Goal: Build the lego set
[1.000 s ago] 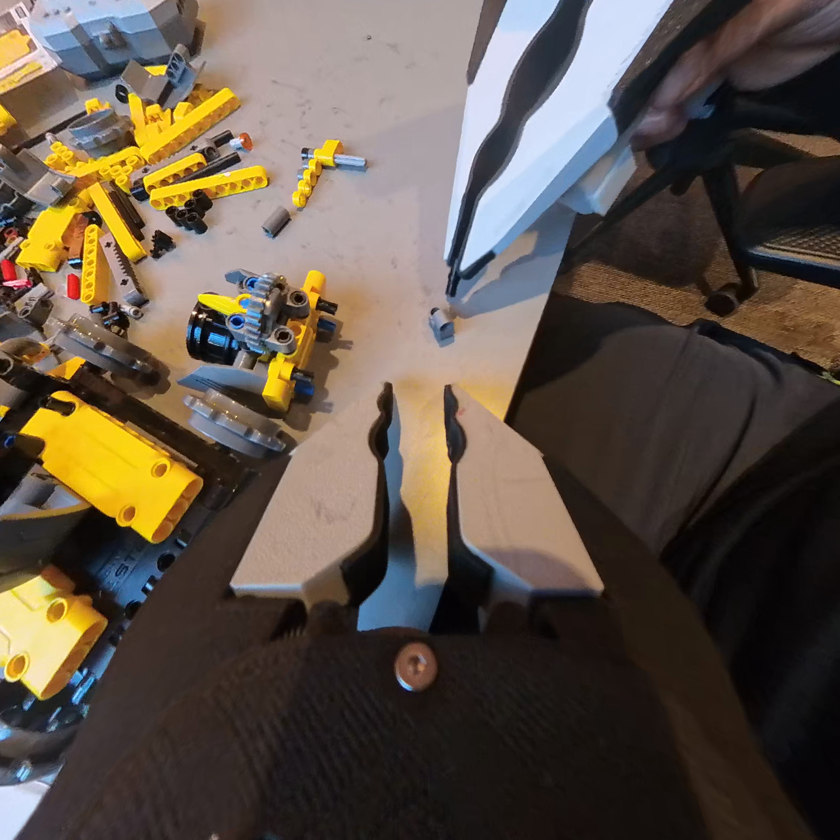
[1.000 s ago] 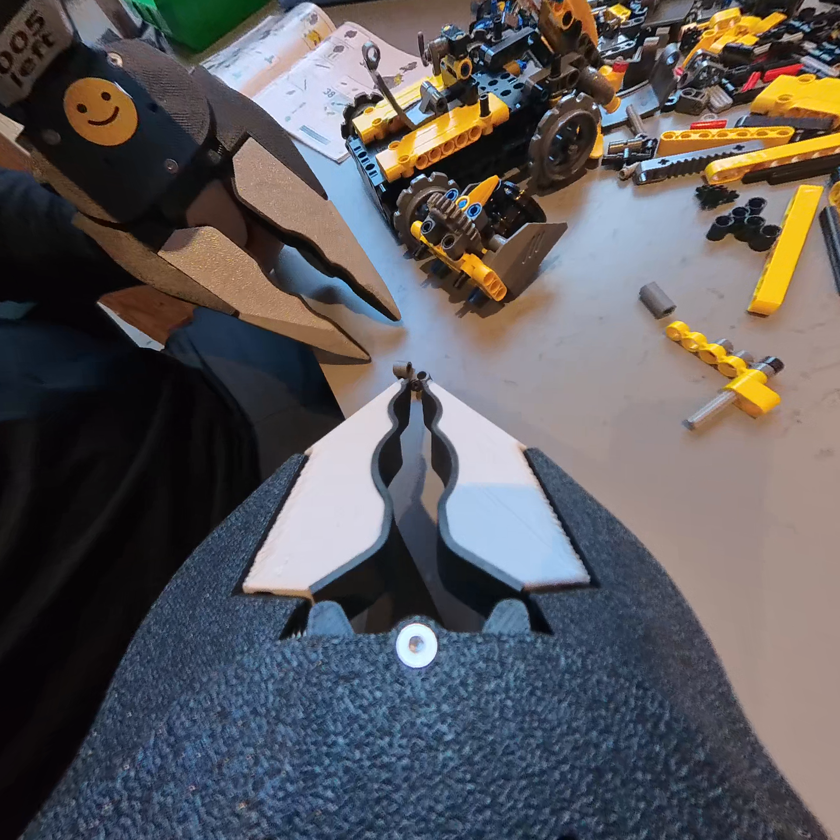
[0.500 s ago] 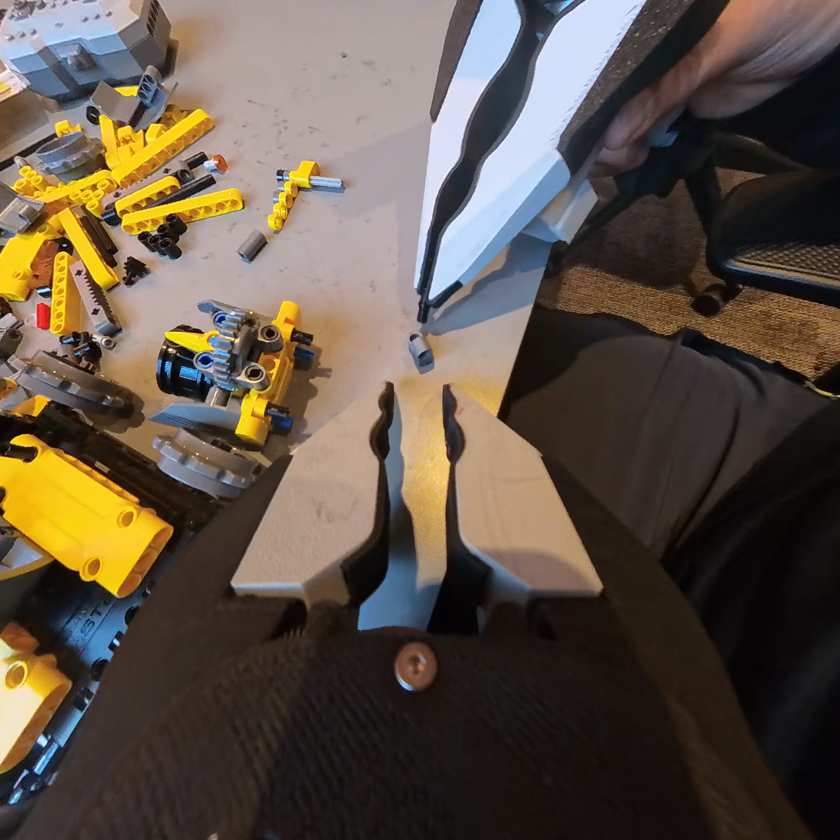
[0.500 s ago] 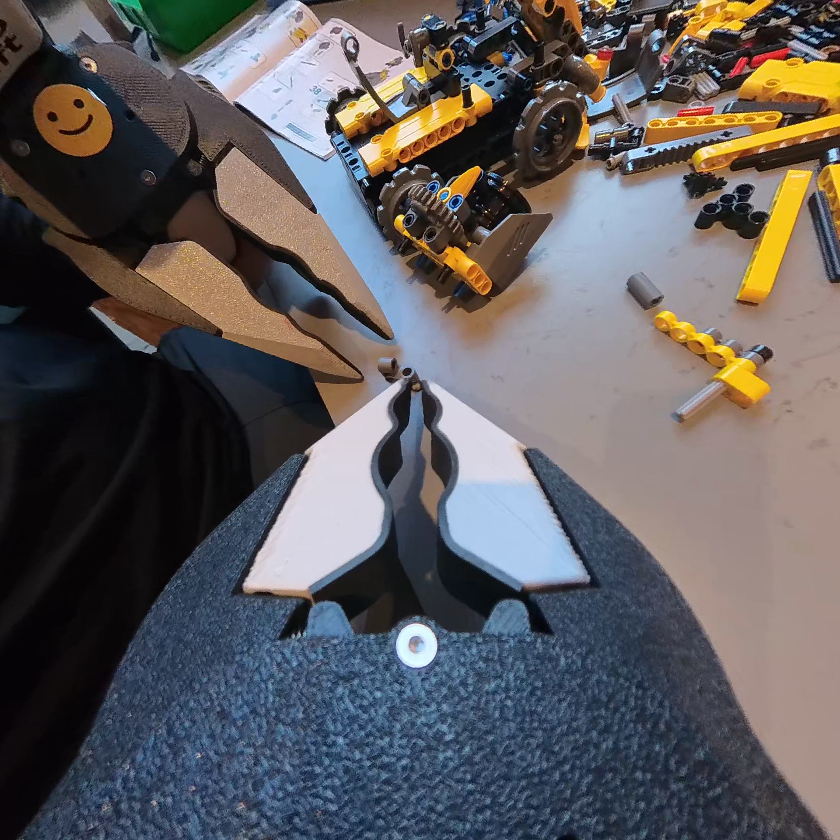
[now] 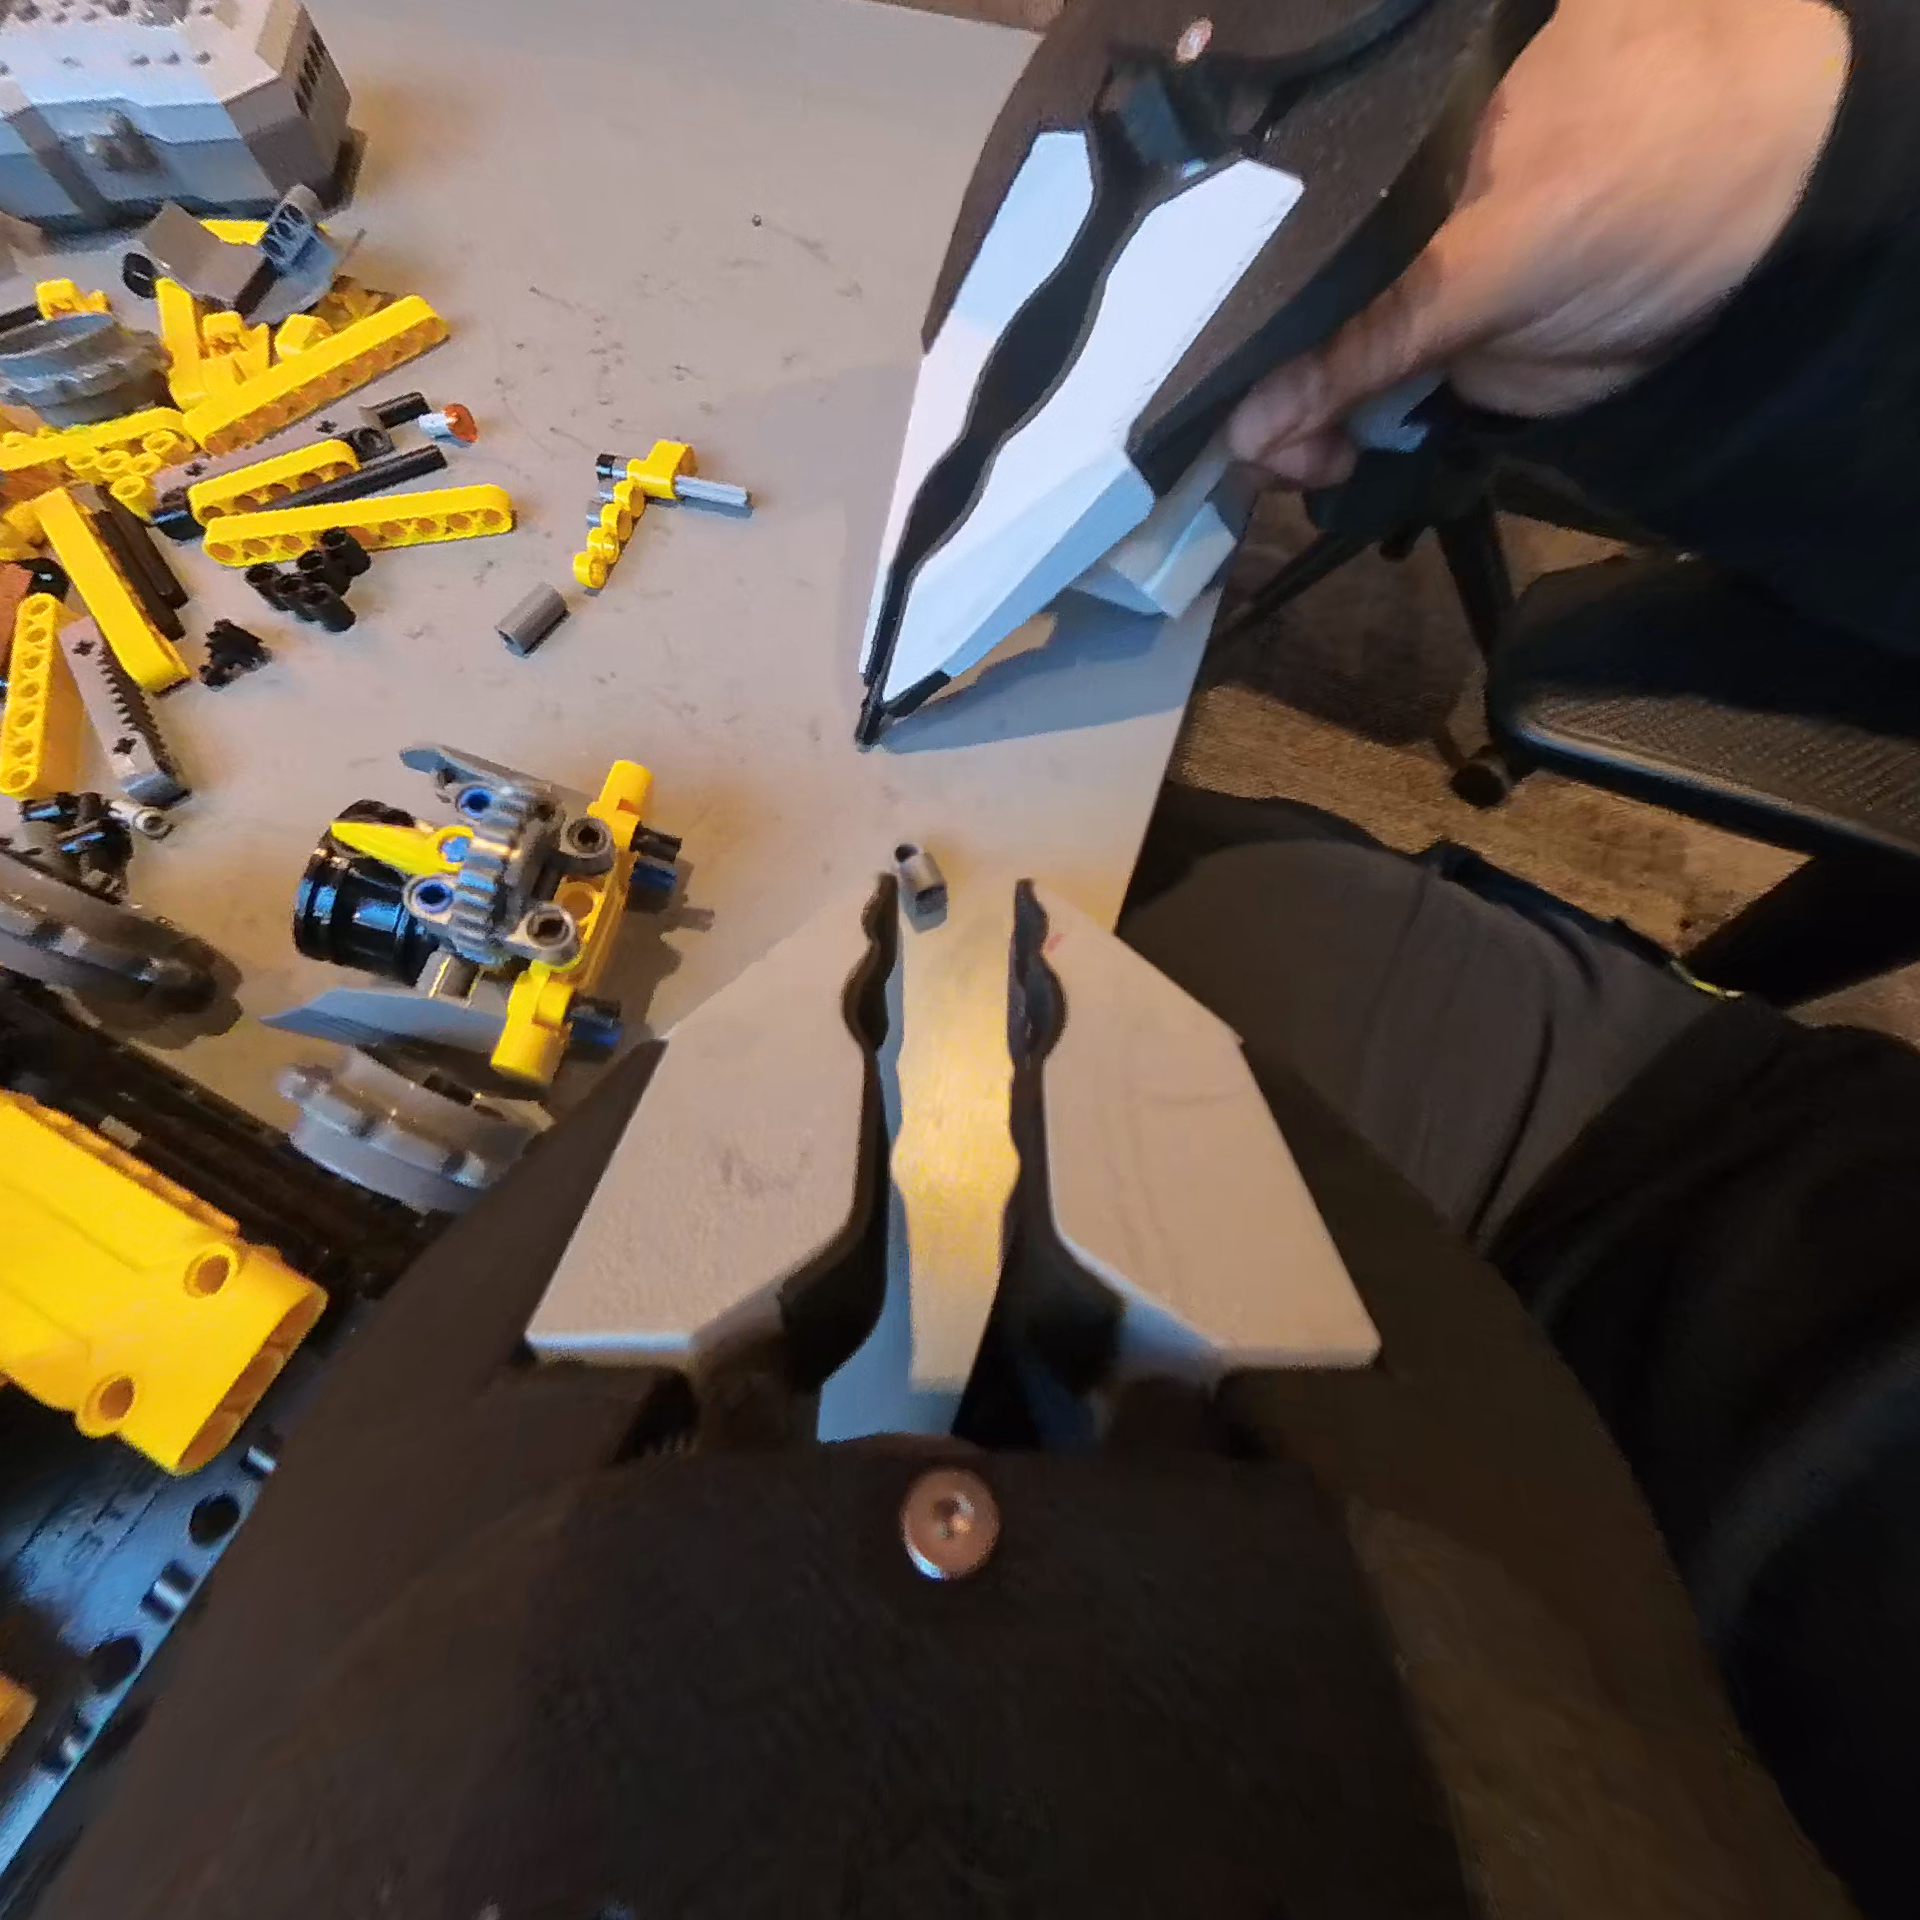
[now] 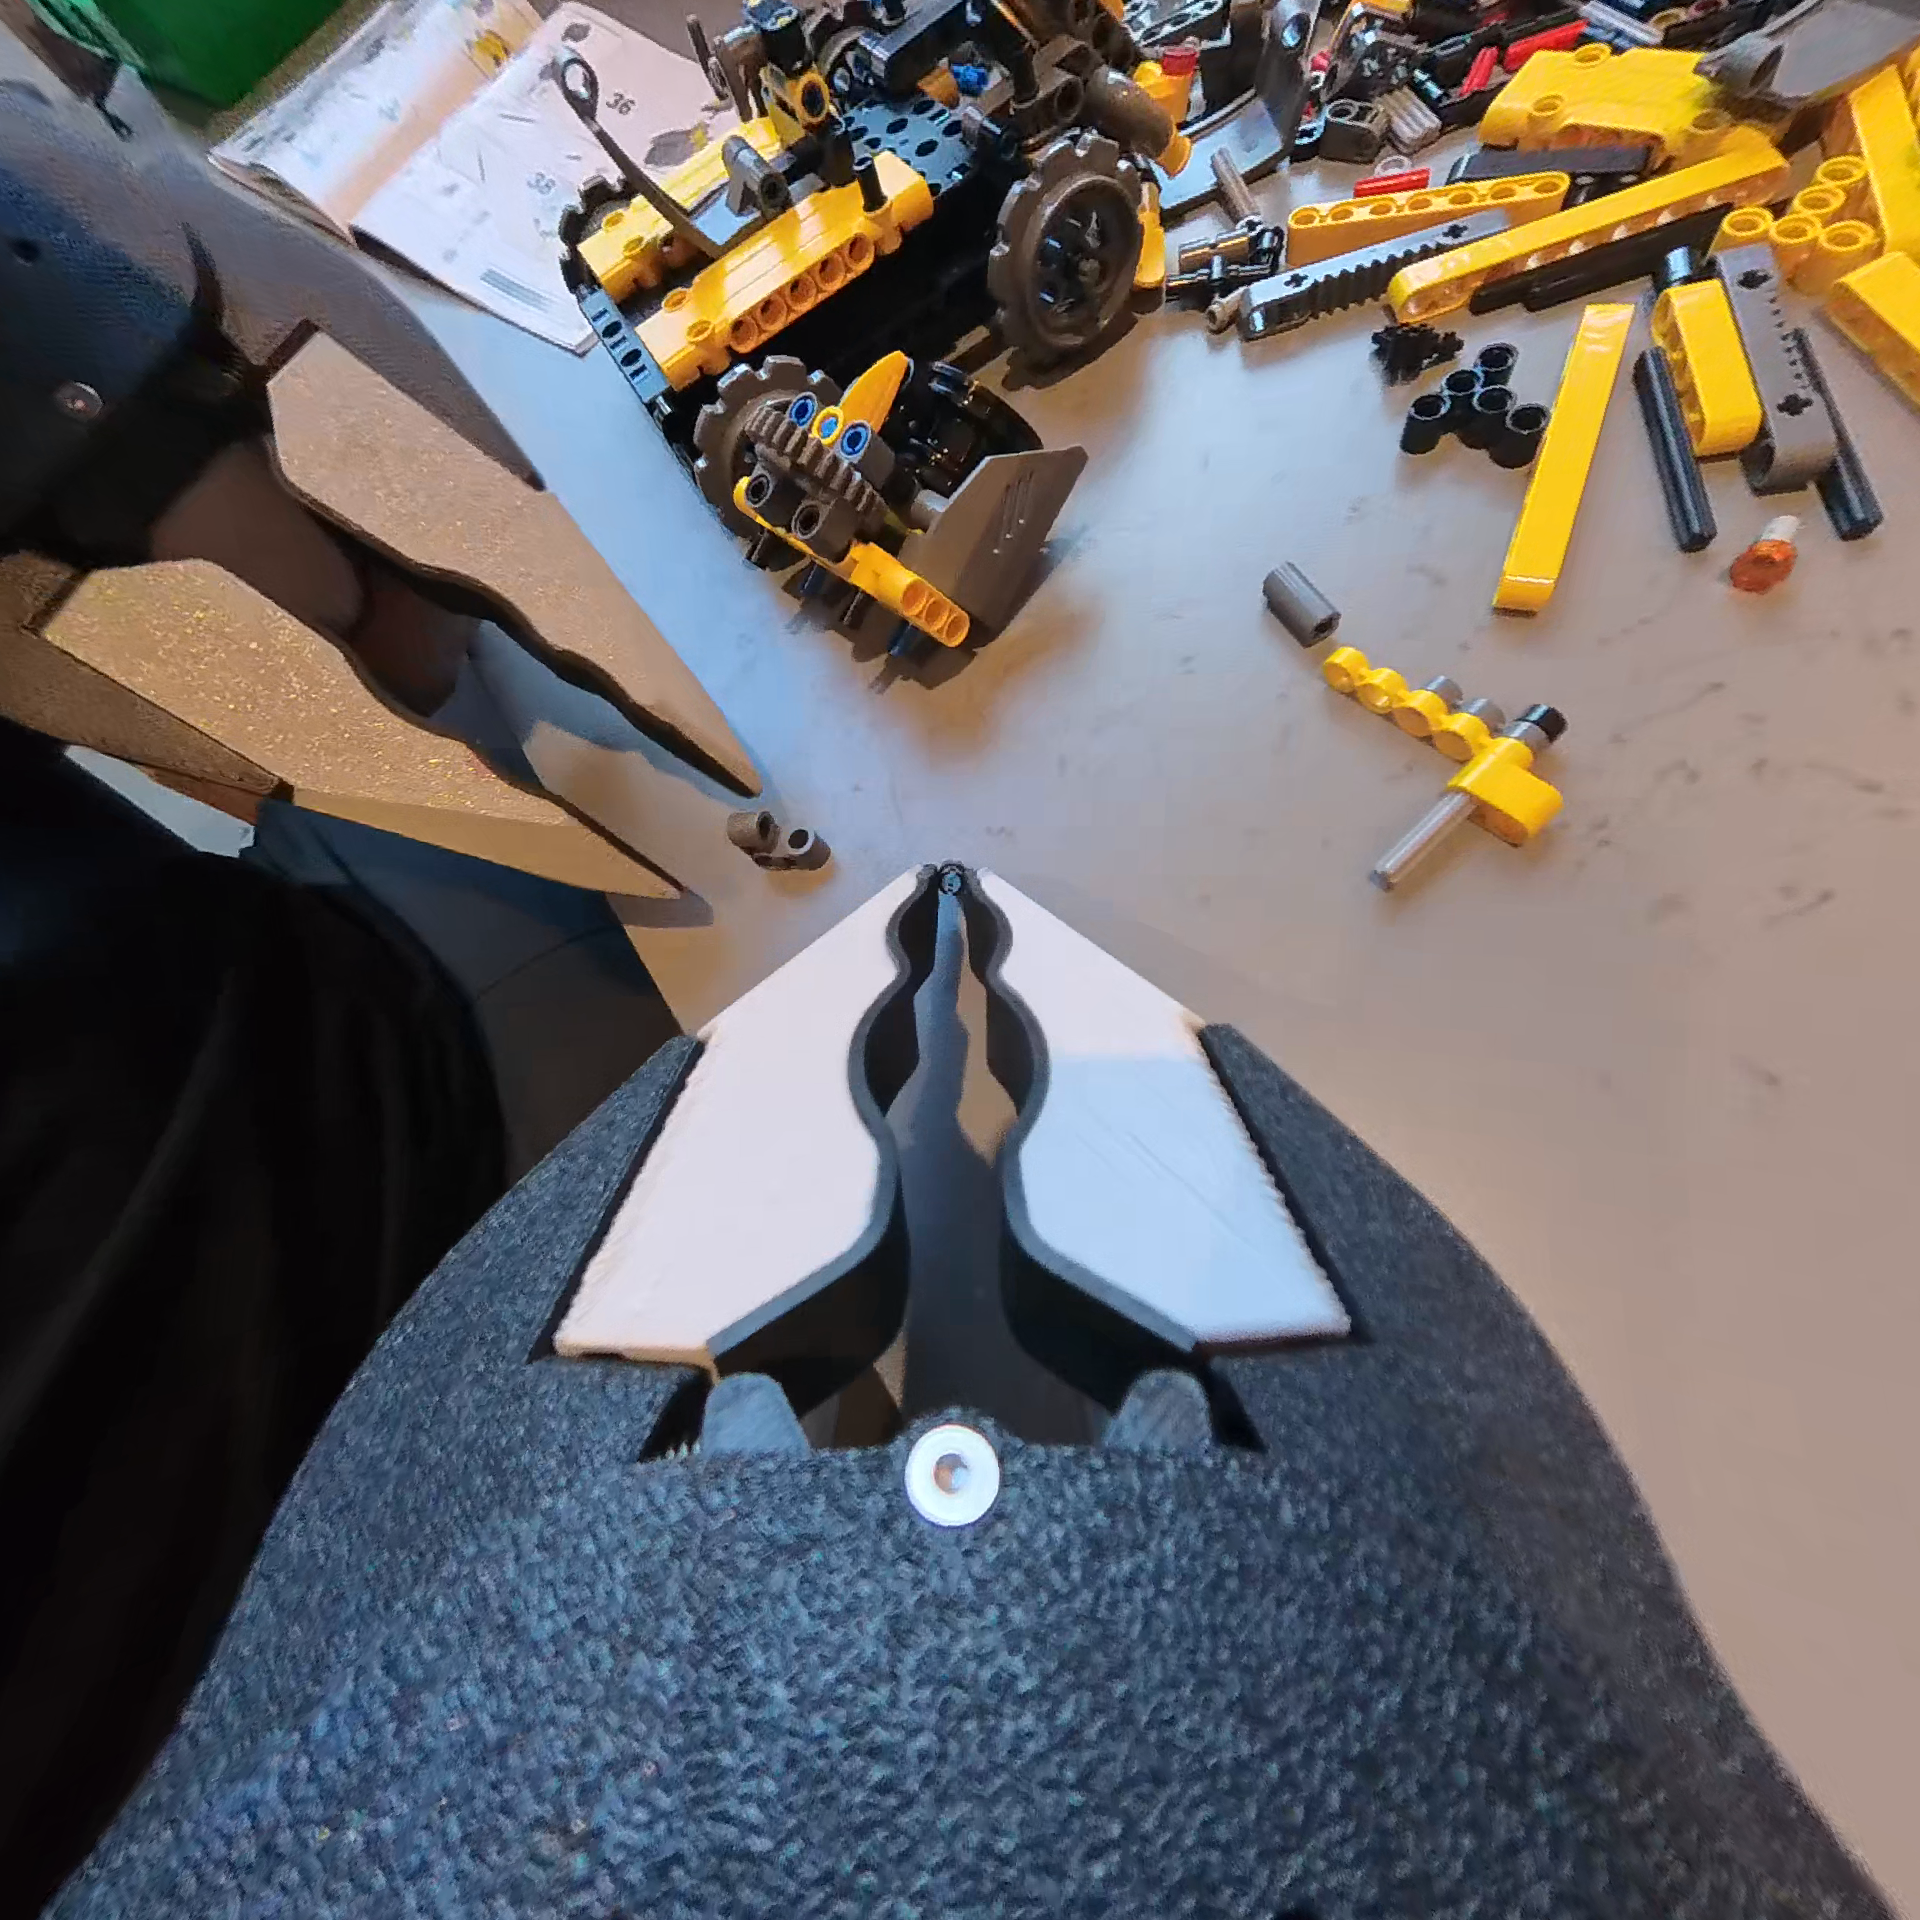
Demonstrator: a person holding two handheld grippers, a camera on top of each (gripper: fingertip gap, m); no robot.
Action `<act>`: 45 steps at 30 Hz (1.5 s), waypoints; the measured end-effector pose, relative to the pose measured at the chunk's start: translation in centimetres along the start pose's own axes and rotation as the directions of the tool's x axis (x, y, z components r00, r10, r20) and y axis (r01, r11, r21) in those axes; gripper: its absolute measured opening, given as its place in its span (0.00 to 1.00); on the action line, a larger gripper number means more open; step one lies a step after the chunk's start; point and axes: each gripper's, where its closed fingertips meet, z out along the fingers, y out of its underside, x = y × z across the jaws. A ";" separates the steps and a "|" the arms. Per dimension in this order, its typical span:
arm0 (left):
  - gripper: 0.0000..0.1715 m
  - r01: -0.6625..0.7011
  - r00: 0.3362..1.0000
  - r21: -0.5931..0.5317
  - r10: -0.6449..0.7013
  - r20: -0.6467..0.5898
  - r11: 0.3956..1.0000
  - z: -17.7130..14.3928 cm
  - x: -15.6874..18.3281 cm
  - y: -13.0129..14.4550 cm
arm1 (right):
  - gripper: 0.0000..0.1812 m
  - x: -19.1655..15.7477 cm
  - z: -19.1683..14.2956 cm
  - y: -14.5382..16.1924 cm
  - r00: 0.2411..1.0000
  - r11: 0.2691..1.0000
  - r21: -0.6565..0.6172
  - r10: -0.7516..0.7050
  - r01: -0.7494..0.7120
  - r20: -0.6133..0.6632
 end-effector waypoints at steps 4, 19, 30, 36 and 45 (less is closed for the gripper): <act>0.11 0.020 0.999 -0.026 -0.019 0.036 0.999 0.6 -0.8 -0.2 | 0.03 -0.2 -0.1 0.2 0.999 0.999 -0.010 -0.045 0.045 -0.005; 0.04 -0.012 0.997 -0.060 0.017 0.076 0.998 -0.7 -1.4 1.9 | 0.10 -0.5 -0.5 0.3 0.996 0.996 0.008 -0.091 0.091 0.019; 0.04 -0.007 0.997 -0.063 0.012 0.075 0.998 -0.6 -1.5 2.0 | 0.10 -0.5 -0.9 0.1 0.997 0.997 0.038 -0.064 0.062 0.047; 0.04 -0.021 0.997 -0.060 0.026 0.076 0.998 -0.6 -1.3 2.0 | 0.10 -0.5 -0.9 0.1 0.997 0.998 0.040 -0.052 0.050 0.054; 0.04 -0.031 0.997 -0.057 0.035 0.075 0.998 -0.7 -1.3 2.0 | 0.10 -0.6 -0.9 0.1 0.997 0.998 0.045 -0.037 0.034 0.069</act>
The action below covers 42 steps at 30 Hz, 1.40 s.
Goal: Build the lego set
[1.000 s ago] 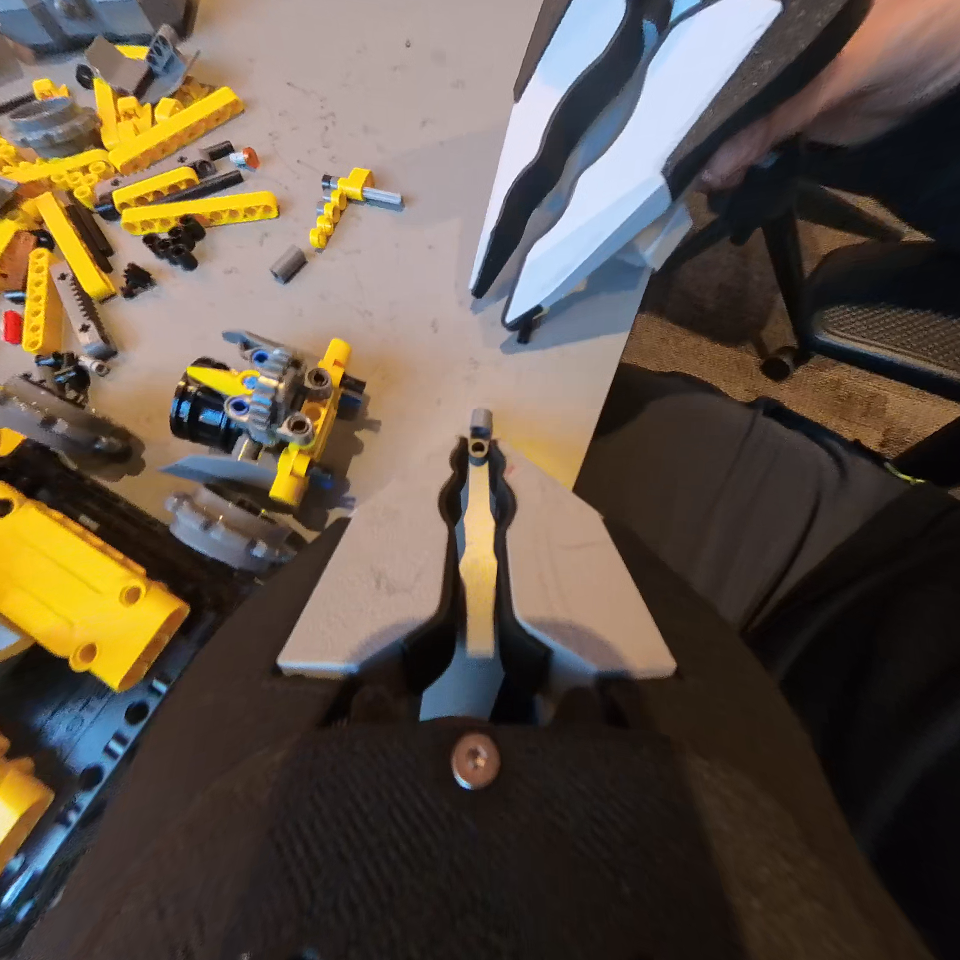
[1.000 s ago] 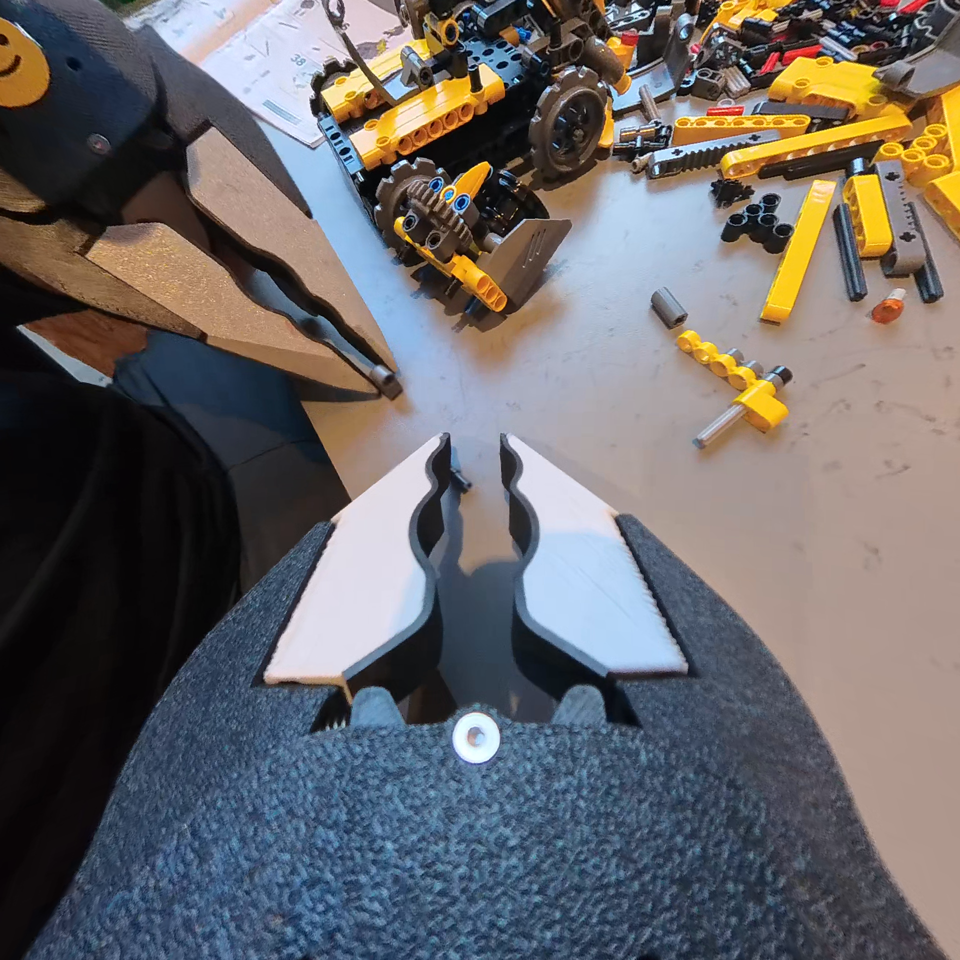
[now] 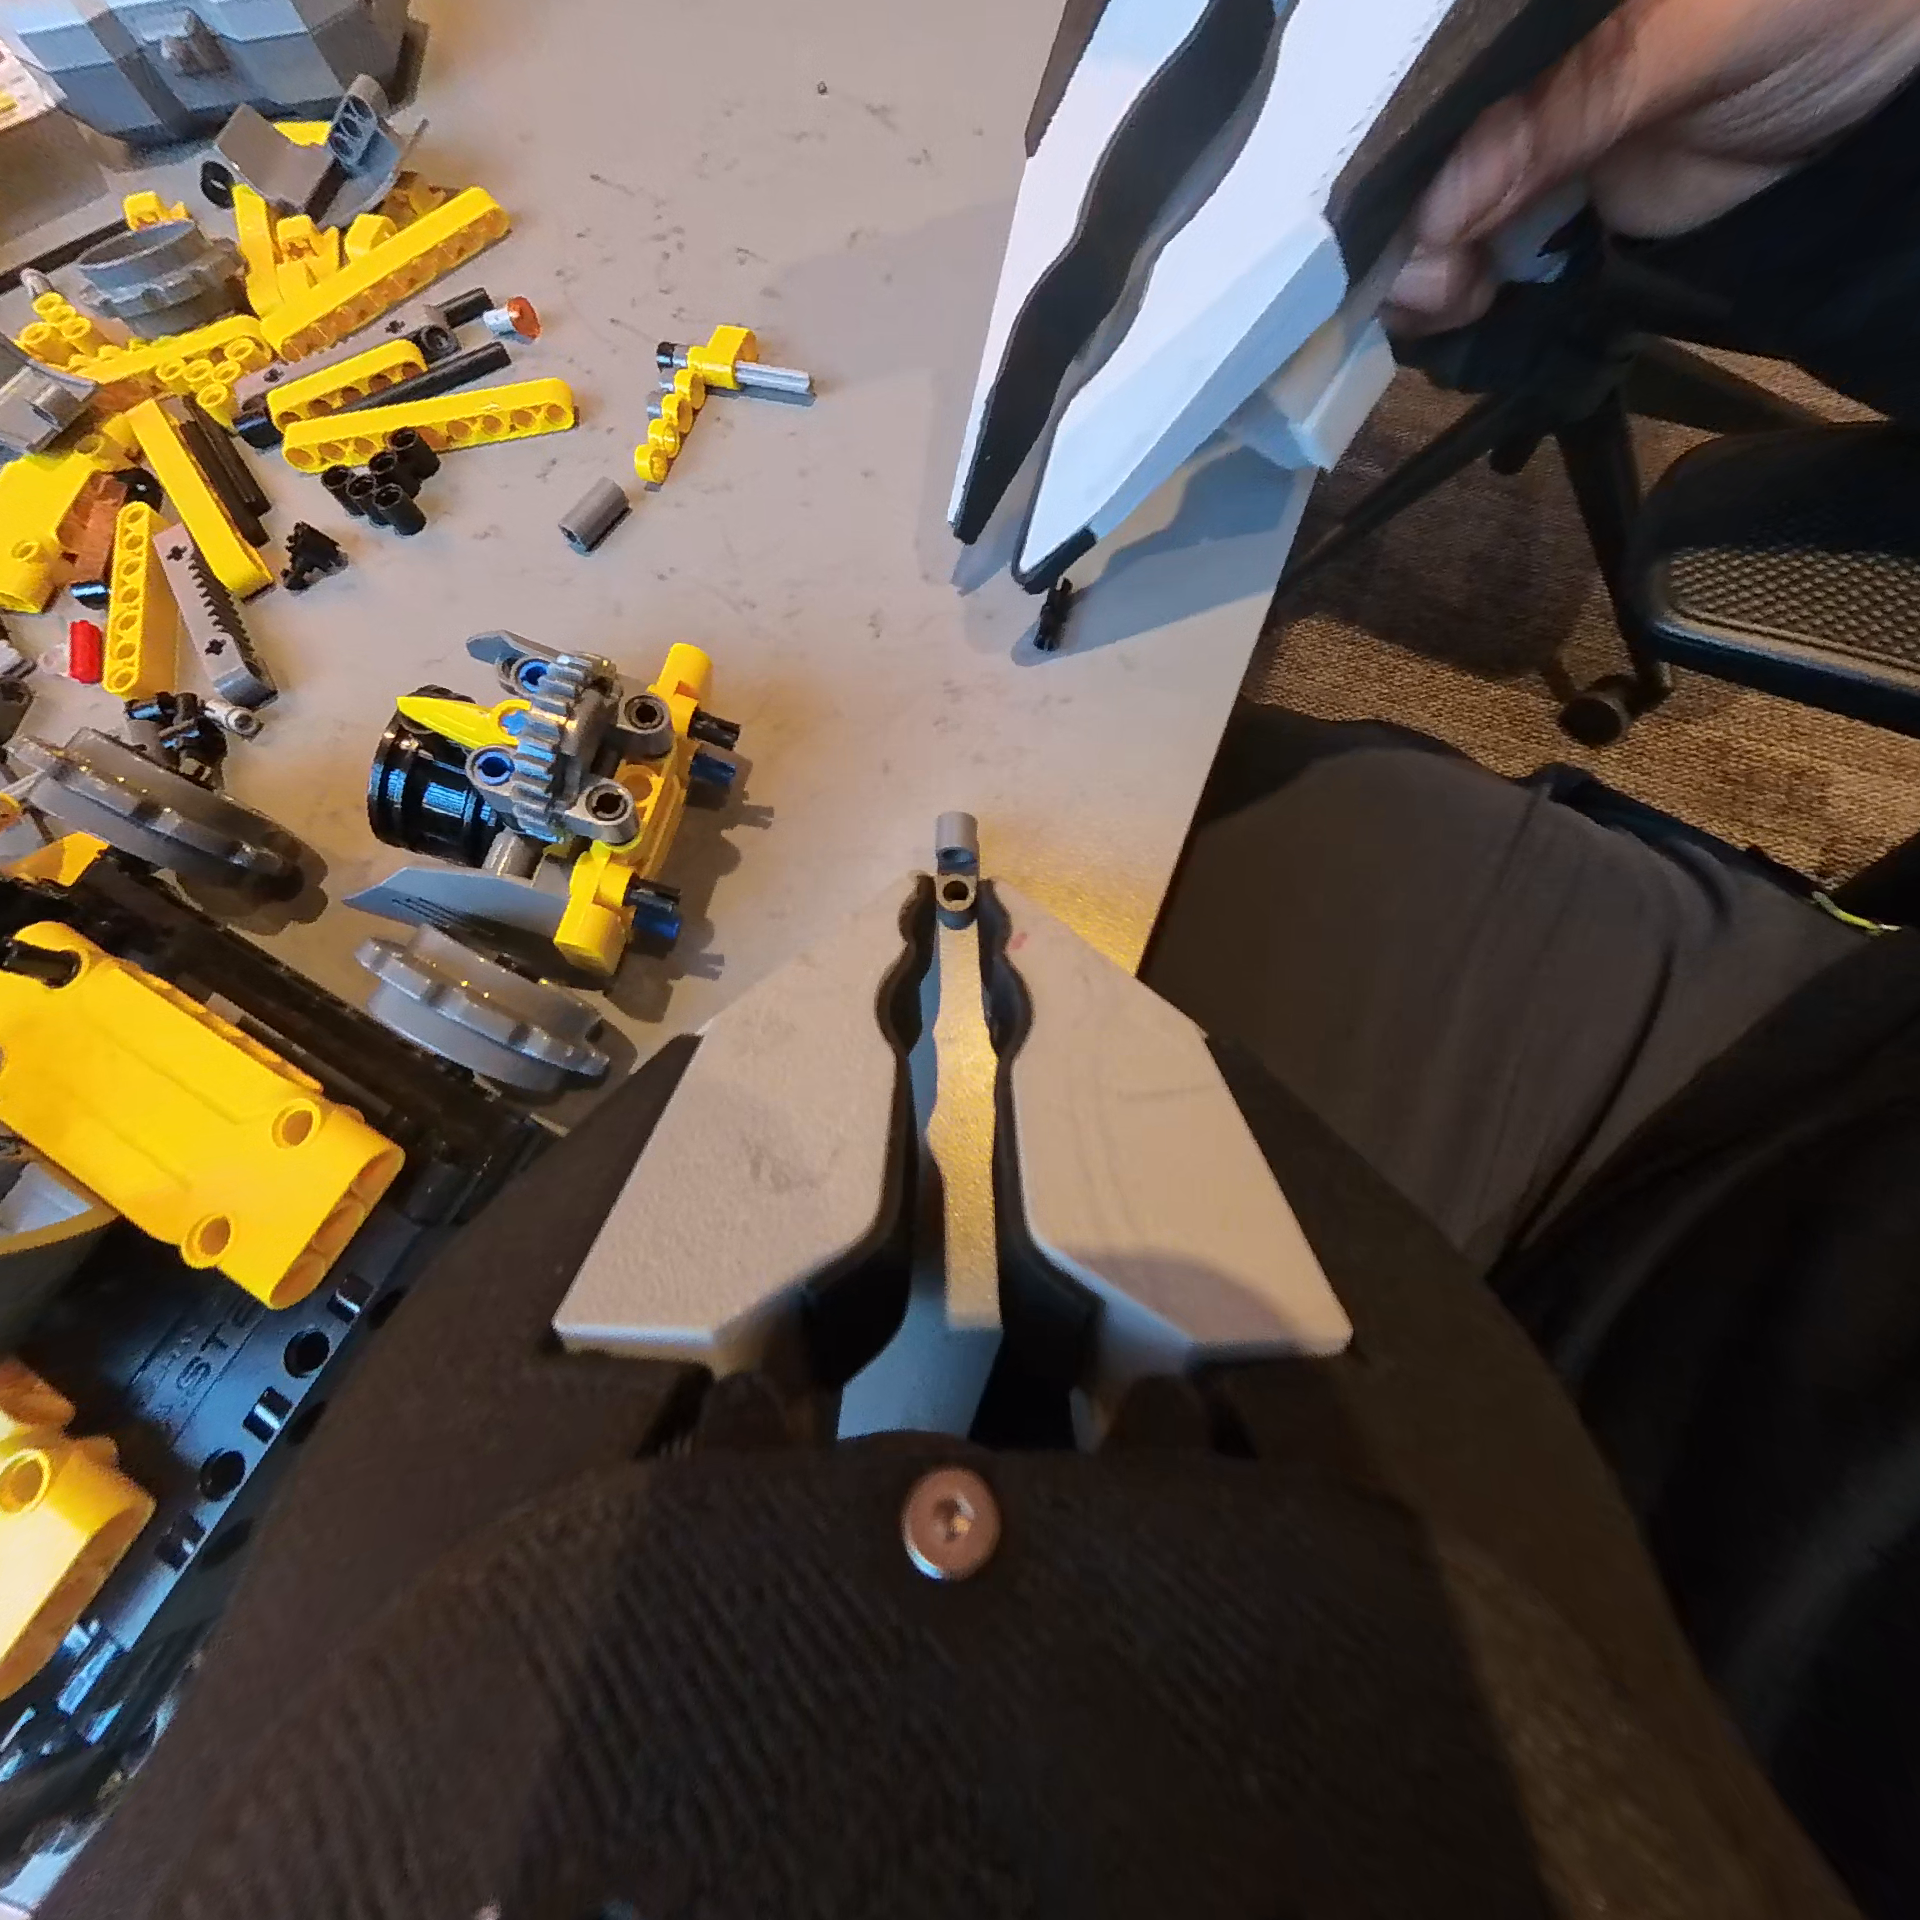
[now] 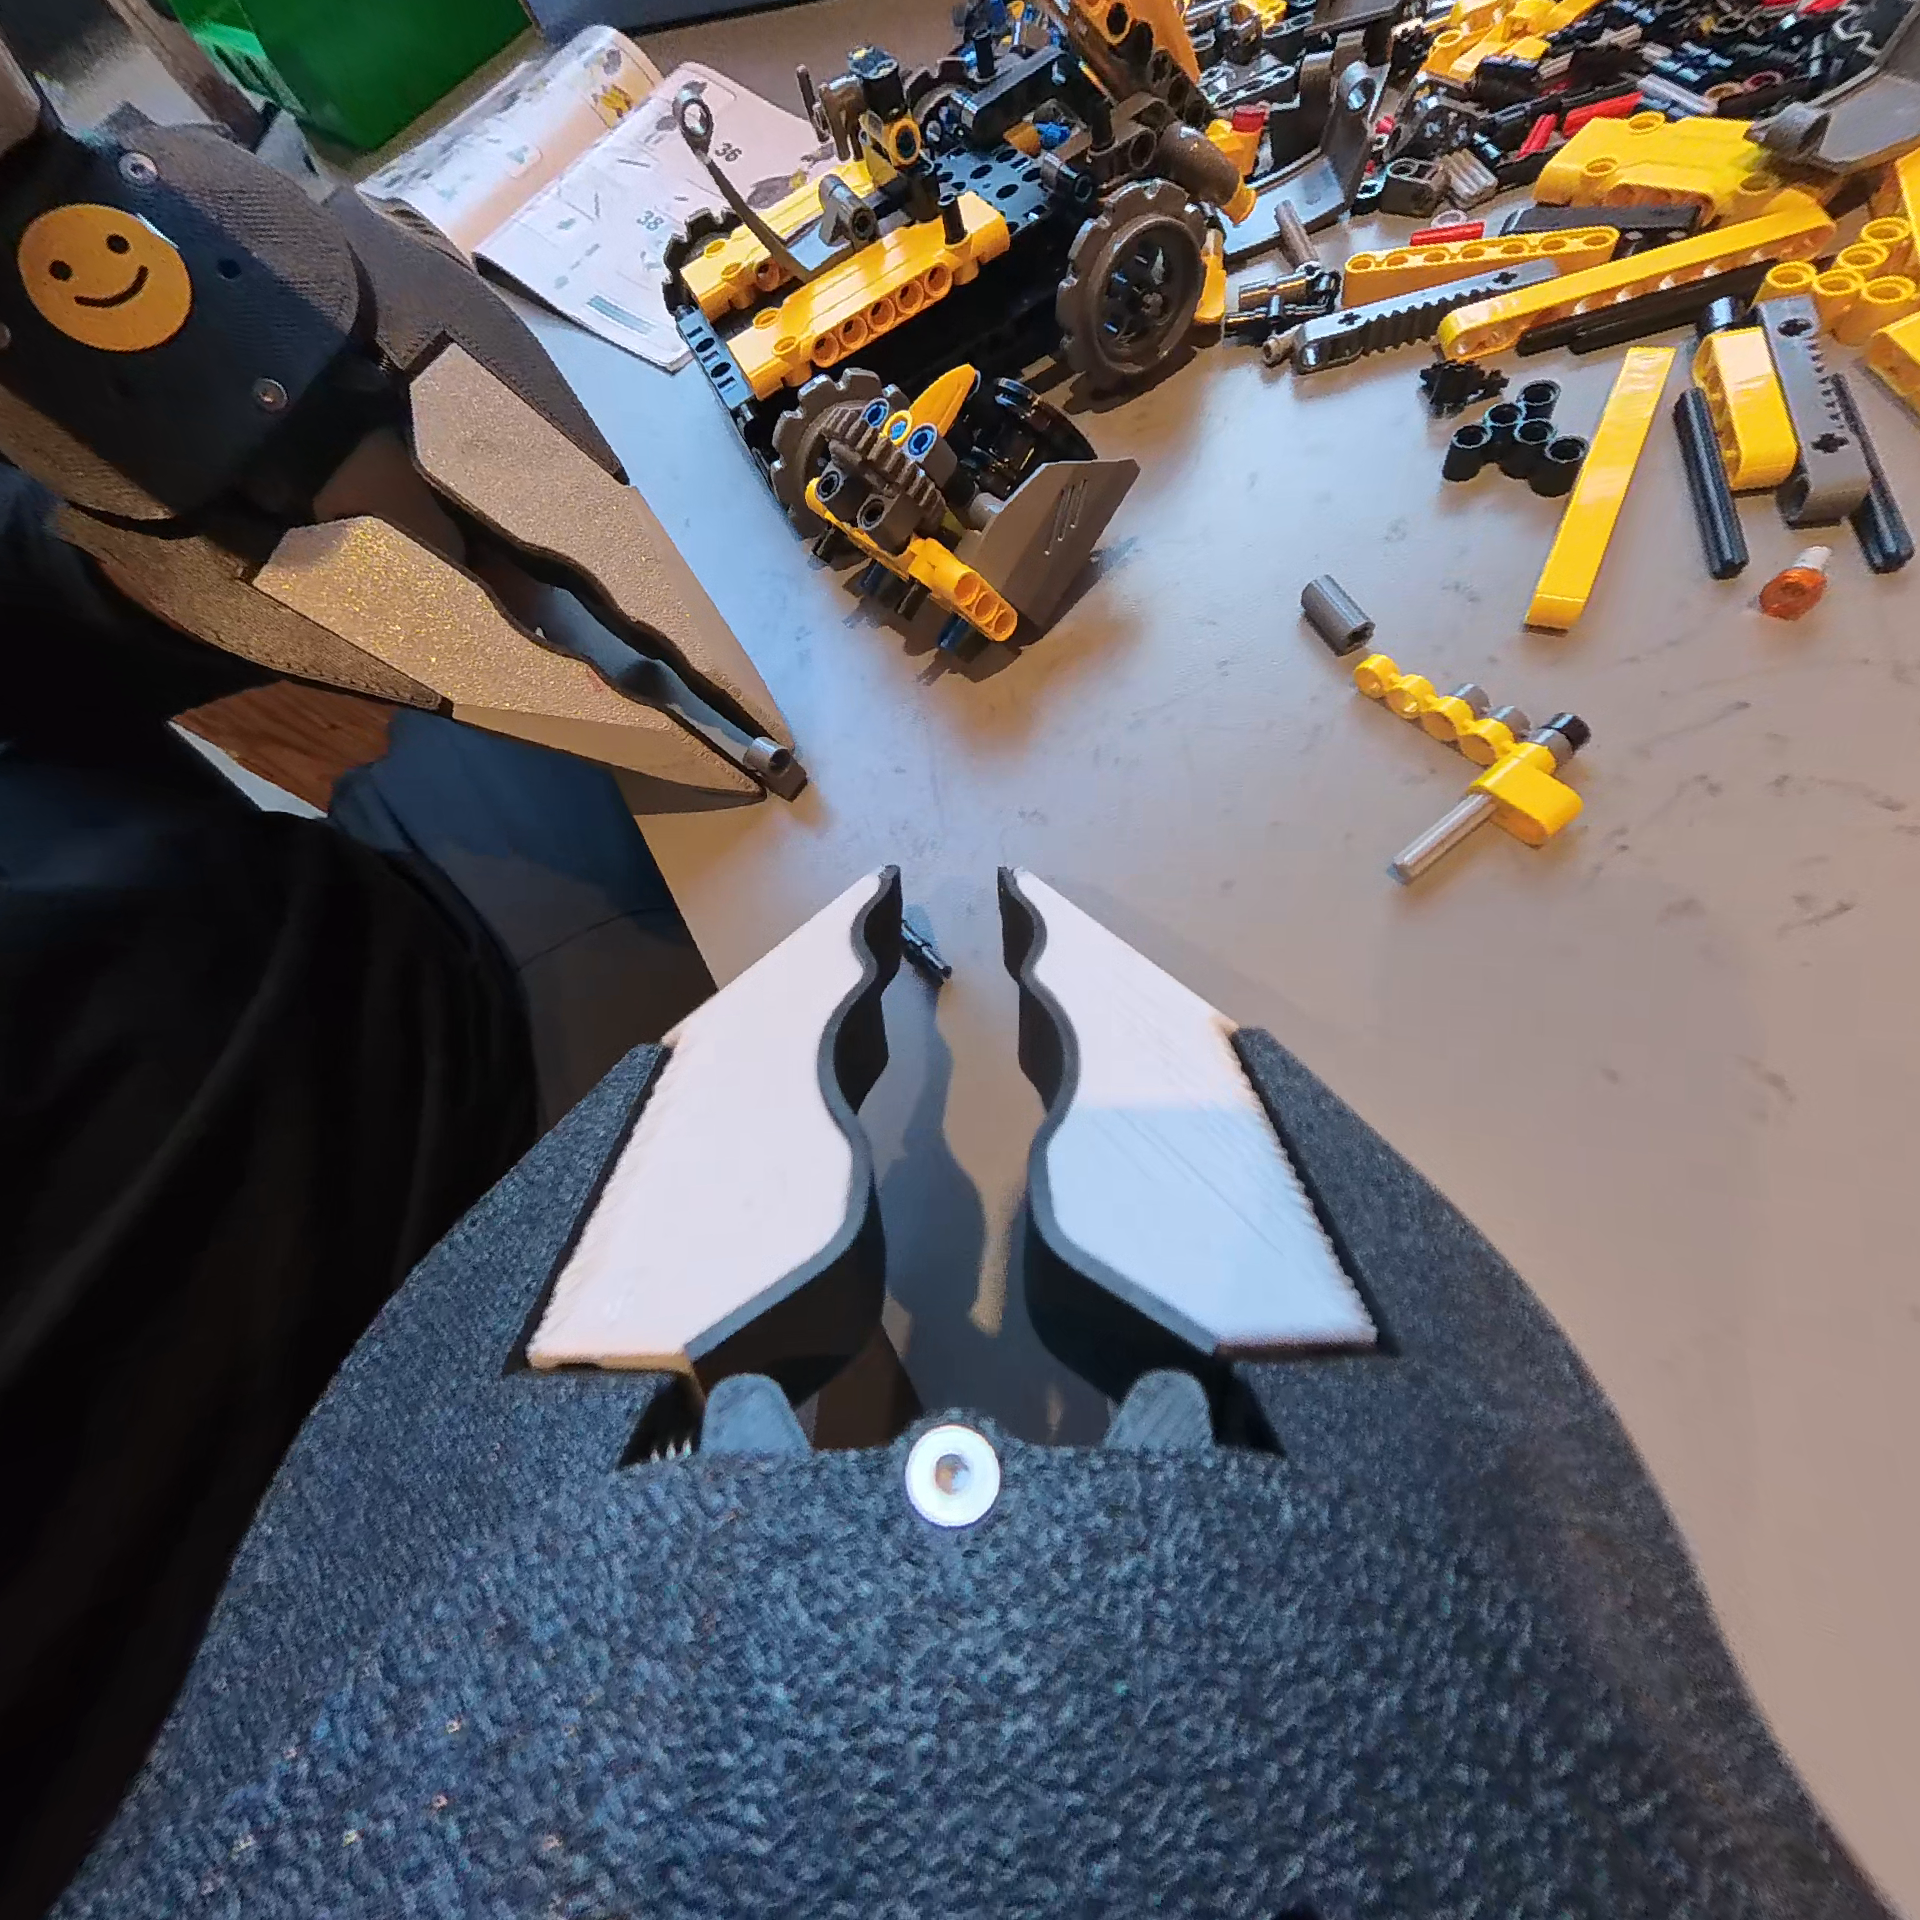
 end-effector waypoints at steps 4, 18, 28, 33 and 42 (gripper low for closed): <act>0.04 0.000 1.000 0.006 0.000 0.007 1.000 0.0 -0.1 -0.1 | 0.10 -0.1 -0.1 -0.1 1.000 1.000 0.009 -0.002 0.002 0.004; 0.04 0.053 0.994 0.268 -0.025 -0.104 0.962 -2.0 1.3 -3.5 | 0.09 -5.4 0.3 -3.1 0.980 0.985 0.129 -0.134 0.115 0.150; 0.04 0.065 0.982 0.408 0.014 -0.189 0.911 -3.8 2.5 -4.9 | 0.05 -7.4 -0.1 -3.6 0.955 0.979 0.159 -0.167 0.130 0.246; 0.04 0.069 0.969 0.462 0.050 -0.240 0.884 -4.6 3.3 -5.4 | 0.05 -8.5 -0.6 -4.0 0.933 0.967 0.194 -0.219 0.168 0.285; 0.08 0.137 0.965 0.271 -0.066 -0.255 0.953 -3.1 2.1 -3.3 | 0.04 -6.3 0.6 -3.5 0.928 0.946 0.034 -0.323 0.322 0.188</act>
